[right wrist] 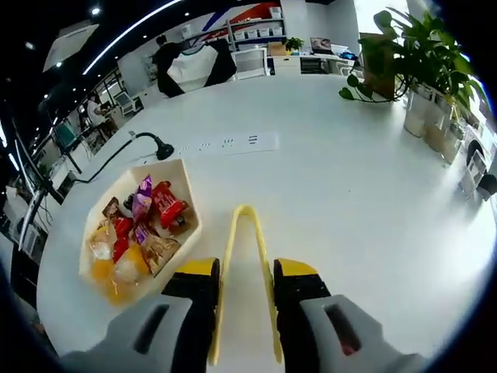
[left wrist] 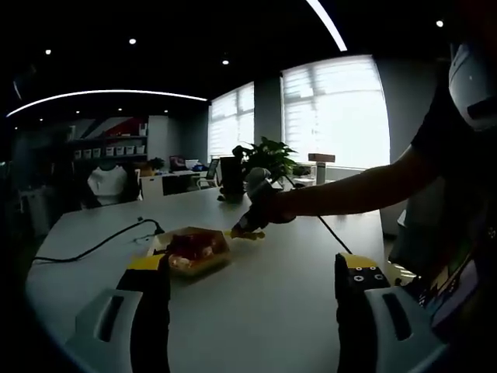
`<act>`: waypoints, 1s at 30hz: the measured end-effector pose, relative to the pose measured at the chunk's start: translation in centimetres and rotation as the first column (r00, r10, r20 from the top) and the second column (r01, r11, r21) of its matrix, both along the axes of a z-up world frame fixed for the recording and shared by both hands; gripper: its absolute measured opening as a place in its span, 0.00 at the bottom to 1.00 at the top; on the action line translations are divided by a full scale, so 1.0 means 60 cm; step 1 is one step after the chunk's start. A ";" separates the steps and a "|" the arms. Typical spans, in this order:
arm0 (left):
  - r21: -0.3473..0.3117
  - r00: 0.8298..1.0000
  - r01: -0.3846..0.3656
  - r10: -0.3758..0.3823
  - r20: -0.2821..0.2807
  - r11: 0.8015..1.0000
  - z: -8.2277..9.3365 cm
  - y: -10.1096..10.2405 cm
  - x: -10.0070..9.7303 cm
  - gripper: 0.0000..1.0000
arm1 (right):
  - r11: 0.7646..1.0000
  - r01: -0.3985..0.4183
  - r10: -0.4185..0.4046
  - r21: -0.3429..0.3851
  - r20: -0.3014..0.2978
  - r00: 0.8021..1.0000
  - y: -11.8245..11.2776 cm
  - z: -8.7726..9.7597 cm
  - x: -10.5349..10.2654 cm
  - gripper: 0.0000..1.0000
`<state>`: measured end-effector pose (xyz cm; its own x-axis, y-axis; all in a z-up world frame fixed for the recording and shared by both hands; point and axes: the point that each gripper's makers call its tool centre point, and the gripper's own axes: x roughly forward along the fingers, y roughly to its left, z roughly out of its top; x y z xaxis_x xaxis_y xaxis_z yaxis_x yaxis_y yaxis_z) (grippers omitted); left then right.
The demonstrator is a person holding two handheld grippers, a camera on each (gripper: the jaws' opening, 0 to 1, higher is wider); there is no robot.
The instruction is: Place the target food into the container with the food tongs after gripping and lifting it, then release it inside without dropping or visibly crushing the food.
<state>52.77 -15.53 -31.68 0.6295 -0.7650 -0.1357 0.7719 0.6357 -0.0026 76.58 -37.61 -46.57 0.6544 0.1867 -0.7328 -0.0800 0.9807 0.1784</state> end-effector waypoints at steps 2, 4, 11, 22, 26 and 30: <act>-0.001 1.000 -0.001 0.001 0.001 1.000 0.000 0.000 0.000 0.93 | 1.000 0.008 -0.008 -0.007 -0.001 1.000 0.001 0.000 0.000 0.26; -0.005 1.000 0.000 0.000 -0.001 1.000 0.001 0.001 -0.001 0.93 | 1.000 0.012 -0.012 -0.023 0.001 1.000 0.000 -0.001 0.000 0.27; 0.005 1.000 0.002 -0.002 -0.003 1.000 0.001 0.004 0.001 0.93 | 0.999 0.013 -0.013 -0.042 -0.011 1.000 0.002 -0.008 0.001 0.28; 0.021 1.000 0.017 -0.017 0.001 1.000 0.008 -0.001 0.008 0.93 | 0.999 0.002 -0.001 -0.034 0.030 1.000 0.006 0.022 -0.026 0.29; 0.018 1.000 0.020 -0.020 0.005 1.000 0.011 -0.006 0.008 0.93 | 1.000 0.011 -0.010 -0.013 0.066 0.998 -0.001 0.038 -0.030 0.30; 0.023 1.000 0.022 -0.022 0.002 0.999 0.012 -0.011 0.009 0.93 | 1.000 0.012 -0.013 0.005 0.112 0.994 -0.008 0.059 -0.041 0.33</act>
<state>53.31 -16.18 -30.98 0.6128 -0.7754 -0.1522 0.7858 0.6183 0.0140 74.09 -38.07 -43.02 0.7348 0.1811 -0.6537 -0.0876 0.9810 0.1733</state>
